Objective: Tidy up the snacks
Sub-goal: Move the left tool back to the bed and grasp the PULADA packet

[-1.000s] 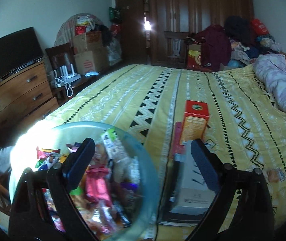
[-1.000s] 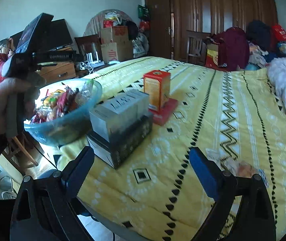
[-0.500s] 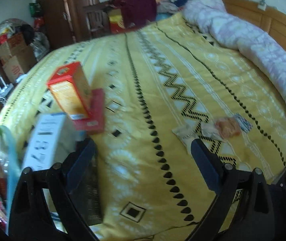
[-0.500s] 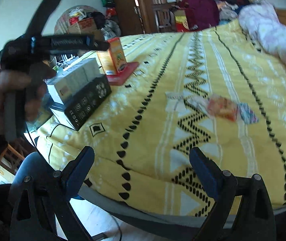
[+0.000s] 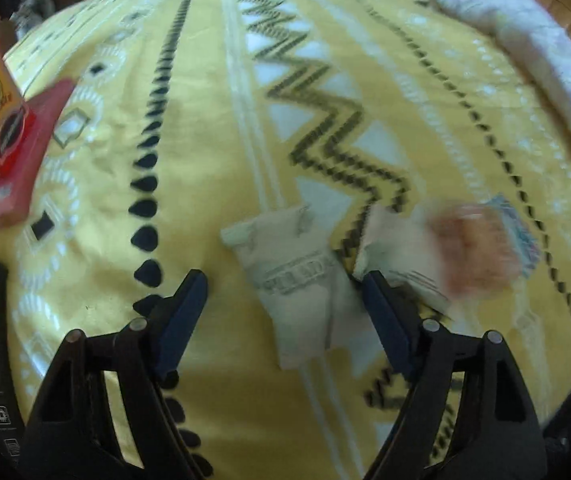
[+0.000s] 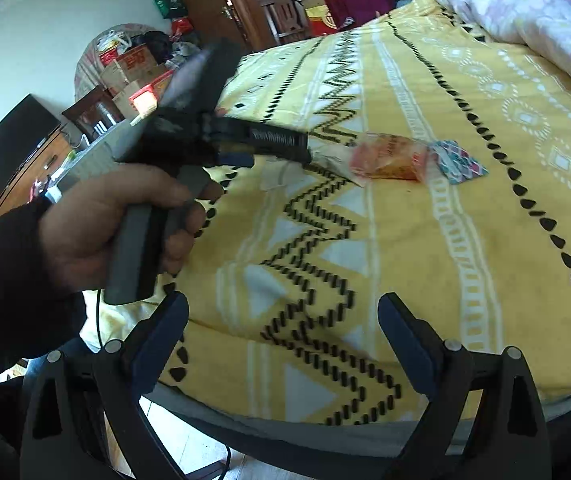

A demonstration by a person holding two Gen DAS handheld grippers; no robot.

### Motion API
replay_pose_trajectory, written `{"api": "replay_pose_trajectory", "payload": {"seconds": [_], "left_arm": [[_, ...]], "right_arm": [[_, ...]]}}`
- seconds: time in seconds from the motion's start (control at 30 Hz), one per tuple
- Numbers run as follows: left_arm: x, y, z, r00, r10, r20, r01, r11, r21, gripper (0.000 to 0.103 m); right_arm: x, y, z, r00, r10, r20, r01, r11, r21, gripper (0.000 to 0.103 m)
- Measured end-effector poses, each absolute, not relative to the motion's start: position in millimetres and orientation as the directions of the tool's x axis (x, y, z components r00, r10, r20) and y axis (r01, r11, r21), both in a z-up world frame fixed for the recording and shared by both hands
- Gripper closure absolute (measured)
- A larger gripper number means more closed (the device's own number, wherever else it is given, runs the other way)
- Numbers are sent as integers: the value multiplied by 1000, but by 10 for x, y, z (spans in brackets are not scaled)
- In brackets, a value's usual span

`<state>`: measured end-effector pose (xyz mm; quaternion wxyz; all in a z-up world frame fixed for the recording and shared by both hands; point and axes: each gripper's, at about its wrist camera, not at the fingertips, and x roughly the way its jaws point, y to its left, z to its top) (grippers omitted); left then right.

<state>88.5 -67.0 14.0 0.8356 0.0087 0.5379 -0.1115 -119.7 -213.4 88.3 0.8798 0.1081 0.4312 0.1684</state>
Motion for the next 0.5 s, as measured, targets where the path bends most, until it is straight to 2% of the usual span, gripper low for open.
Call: {"api": "replay_pose_trajectory", "payload": {"seconds": [0.07, 0.17, 0.4, 0.5], "left_arm": [[843, -522, 175, 443, -164, -881, 166, 981, -99, 37], [789, -282, 191, 464, -157, -872, 124, 986, -111, 42], [735, -30, 198, 483, -205, -851, 136, 978, -159, 42], [774, -35, 209, 496, -215, -841, 133, 976, -170, 33]], "right_arm": [[-1196, -2178, 865, 573, 385, -724, -193, 921, 337, 6], [-1198, -2211, 809, 568, 384, -728, -182, 921, 344, 6], [-1169, -2129, 776, 557, 393, -732, -203, 919, 339, 6], [-1142, -2160, 815, 567, 385, -728, -194, 921, 337, 6]]}}
